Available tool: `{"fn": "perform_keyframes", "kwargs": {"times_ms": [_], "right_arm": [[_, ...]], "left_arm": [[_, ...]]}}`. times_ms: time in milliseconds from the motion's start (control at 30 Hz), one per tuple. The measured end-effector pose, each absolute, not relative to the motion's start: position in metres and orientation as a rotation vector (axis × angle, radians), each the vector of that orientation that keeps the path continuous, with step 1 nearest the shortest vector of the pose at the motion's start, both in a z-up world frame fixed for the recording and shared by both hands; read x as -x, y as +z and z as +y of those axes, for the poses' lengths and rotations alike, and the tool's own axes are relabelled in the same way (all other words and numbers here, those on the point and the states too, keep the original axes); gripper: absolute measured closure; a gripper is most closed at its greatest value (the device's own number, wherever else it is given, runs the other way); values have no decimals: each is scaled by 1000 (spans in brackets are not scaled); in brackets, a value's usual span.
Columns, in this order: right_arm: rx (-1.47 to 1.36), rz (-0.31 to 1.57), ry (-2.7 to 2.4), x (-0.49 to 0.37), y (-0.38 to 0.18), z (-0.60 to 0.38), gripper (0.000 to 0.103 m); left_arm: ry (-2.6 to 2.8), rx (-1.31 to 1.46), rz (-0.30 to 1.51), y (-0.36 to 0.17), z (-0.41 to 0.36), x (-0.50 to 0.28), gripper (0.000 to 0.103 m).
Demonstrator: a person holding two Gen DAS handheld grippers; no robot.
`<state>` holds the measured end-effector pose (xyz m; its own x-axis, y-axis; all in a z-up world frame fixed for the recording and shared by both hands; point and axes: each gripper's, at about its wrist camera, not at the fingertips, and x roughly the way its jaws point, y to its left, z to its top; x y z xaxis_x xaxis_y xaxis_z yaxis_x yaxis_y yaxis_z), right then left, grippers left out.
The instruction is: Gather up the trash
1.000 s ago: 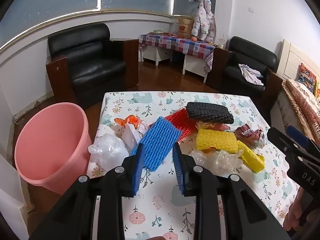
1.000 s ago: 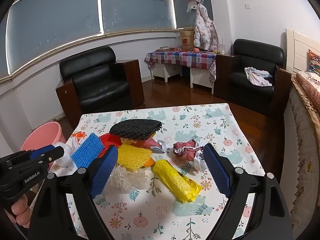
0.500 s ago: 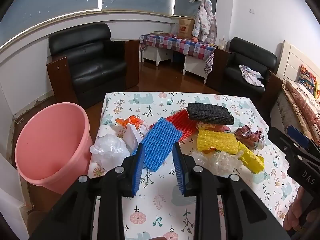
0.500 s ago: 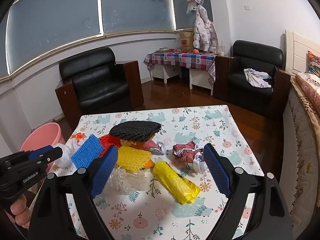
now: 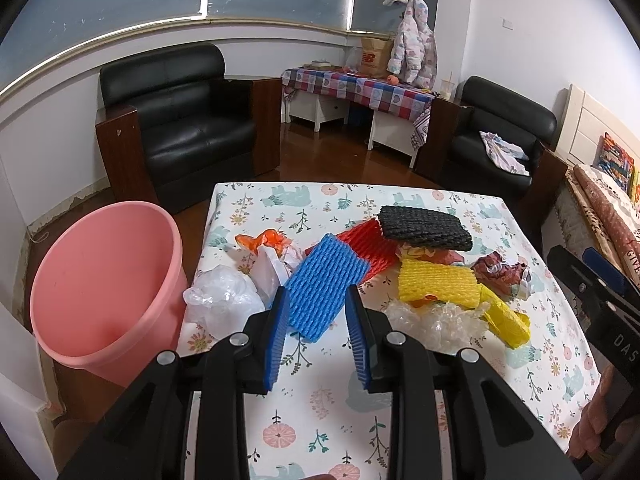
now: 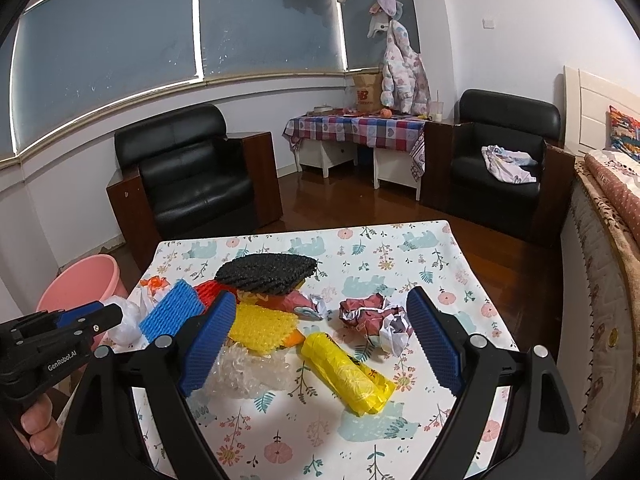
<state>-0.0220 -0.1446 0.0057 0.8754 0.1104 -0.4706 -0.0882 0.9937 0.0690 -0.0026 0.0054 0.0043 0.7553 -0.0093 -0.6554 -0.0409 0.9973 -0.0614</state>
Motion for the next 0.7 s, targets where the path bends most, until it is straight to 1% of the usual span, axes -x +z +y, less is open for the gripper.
{"fn": "perform_keyframes", "kwargs": {"times_ms": [700], "right_arm": [[-35,476,96,26,8,-142,15]], "left_arm": [[54,107,709,1,18,7,75]]}}
